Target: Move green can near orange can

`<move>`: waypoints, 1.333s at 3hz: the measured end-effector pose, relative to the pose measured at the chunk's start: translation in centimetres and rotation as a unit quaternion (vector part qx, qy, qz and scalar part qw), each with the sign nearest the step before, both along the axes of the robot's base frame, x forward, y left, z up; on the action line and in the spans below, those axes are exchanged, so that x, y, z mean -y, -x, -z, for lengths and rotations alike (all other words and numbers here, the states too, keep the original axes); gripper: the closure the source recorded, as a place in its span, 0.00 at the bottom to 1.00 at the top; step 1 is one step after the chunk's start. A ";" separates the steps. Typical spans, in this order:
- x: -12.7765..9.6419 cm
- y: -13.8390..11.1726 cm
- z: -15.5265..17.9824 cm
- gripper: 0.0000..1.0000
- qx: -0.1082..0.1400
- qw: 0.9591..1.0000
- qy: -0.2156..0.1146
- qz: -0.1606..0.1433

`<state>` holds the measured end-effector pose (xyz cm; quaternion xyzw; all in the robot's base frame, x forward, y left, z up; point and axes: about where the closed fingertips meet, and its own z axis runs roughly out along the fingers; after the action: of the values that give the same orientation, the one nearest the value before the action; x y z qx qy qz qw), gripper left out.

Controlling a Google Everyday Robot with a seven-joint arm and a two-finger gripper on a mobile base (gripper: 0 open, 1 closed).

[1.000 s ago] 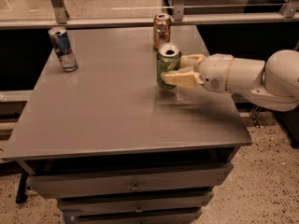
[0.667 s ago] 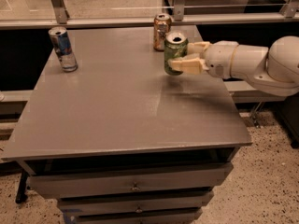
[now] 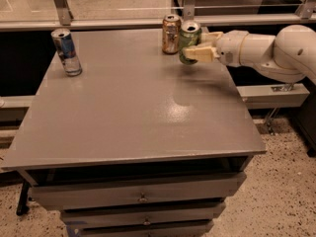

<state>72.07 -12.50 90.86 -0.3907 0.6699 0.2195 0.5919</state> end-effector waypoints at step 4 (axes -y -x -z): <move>-1.1 -5.7 3.6 0.59 -0.051 0.999 -0.017 -0.002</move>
Offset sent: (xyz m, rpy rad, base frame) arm 0.0621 -0.0078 -0.0356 0.0101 0.0799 -0.0335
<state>77.72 -11.42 87.24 -0.3703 0.6945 0.2520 0.5630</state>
